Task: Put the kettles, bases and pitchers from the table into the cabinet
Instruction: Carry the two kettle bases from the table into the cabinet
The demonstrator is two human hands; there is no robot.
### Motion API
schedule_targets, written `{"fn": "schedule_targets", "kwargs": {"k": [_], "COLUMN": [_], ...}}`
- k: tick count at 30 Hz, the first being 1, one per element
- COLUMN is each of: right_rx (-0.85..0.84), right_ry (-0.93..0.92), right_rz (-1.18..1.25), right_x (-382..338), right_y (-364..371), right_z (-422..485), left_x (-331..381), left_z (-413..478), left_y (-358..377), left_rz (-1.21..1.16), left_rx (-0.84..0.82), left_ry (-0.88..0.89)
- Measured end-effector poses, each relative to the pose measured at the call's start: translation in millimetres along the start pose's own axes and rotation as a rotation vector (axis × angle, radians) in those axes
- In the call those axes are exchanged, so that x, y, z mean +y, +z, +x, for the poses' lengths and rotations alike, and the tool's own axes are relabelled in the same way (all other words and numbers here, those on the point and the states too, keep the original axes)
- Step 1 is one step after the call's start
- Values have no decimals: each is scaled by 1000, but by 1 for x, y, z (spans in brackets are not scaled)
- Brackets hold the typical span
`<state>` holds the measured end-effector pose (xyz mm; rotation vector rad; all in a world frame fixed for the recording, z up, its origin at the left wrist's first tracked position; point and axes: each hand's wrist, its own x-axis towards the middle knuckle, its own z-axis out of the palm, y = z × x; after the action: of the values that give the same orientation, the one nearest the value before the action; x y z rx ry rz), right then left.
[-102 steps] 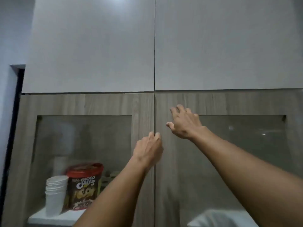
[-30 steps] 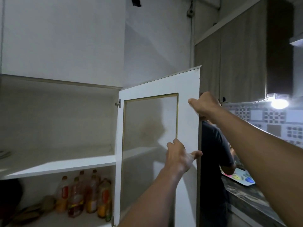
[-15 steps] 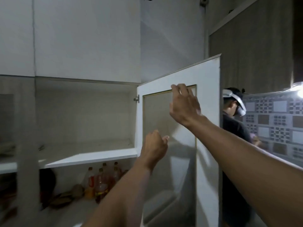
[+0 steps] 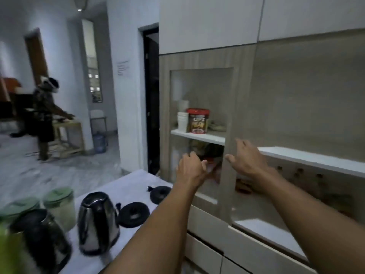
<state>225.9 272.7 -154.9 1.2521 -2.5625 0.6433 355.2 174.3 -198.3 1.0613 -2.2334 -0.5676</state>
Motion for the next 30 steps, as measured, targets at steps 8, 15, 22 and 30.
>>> {"fn": "schedule_targets", "kwargs": {"k": [8,15,22,30], "right_rx": [-361,-665,-853,-826], "right_ry": [-374,-520,-337,-335], "right_rz": [27,-36,-38,32], "right_x": [-119,-129,-107,-91], "right_y": [207,376,515,569], "right_z": [73,151,212,208], "left_x": [-192,-296,-374,-399], "left_z": [43,91,134,128], "left_y": [9,93,179,219], "left_rz": [163,212,217,268], "left_rx": [57,-42,-86,17], "left_ry": [-443,-751,-1018,-1114]}}
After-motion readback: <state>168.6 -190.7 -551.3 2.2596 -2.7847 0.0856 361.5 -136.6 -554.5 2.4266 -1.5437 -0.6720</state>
